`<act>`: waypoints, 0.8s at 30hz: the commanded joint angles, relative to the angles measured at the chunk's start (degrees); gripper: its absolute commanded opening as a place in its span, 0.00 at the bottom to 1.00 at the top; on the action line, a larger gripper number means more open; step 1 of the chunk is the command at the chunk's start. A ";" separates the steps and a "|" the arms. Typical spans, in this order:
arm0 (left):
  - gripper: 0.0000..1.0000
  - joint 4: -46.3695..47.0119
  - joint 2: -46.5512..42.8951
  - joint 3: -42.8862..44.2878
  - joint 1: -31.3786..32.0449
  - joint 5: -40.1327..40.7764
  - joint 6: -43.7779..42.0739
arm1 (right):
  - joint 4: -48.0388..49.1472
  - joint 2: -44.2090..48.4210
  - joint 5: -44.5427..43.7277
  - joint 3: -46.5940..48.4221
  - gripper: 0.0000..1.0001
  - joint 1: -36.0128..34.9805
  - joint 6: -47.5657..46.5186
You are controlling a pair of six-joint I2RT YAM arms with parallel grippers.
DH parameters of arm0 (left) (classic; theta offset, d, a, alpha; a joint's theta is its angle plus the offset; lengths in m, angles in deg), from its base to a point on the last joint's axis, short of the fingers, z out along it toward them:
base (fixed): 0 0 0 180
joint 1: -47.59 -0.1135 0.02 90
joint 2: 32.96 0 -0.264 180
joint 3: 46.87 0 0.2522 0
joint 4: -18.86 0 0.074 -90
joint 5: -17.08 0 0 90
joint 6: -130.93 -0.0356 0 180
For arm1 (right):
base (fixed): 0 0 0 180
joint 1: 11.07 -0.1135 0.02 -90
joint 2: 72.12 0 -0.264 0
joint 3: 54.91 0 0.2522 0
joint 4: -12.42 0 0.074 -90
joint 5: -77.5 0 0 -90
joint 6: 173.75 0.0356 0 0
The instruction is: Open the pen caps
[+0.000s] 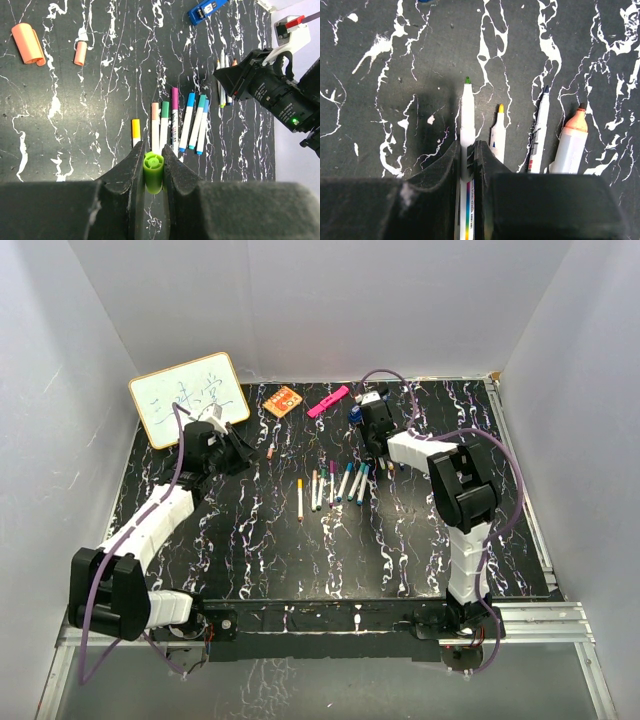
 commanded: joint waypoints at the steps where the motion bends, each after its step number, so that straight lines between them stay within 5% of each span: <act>1: 0.00 -1.06 0.45 1.69 -0.10 0.40 -1.20 | 3.28 -0.86 0.31 2.91 0.00 0.52 -0.19; 10: 0.00 -3.19 4.53 4.31 -0.08 2.86 -3.32 | 2.89 -2.12 1.18 3.21 0.00 0.94 0.91; 24: 0.00 -7.18 14.51 9.91 -0.15 6.18 -7.38 | 1.96 -2.54 2.91 4.10 0.24 1.57 2.09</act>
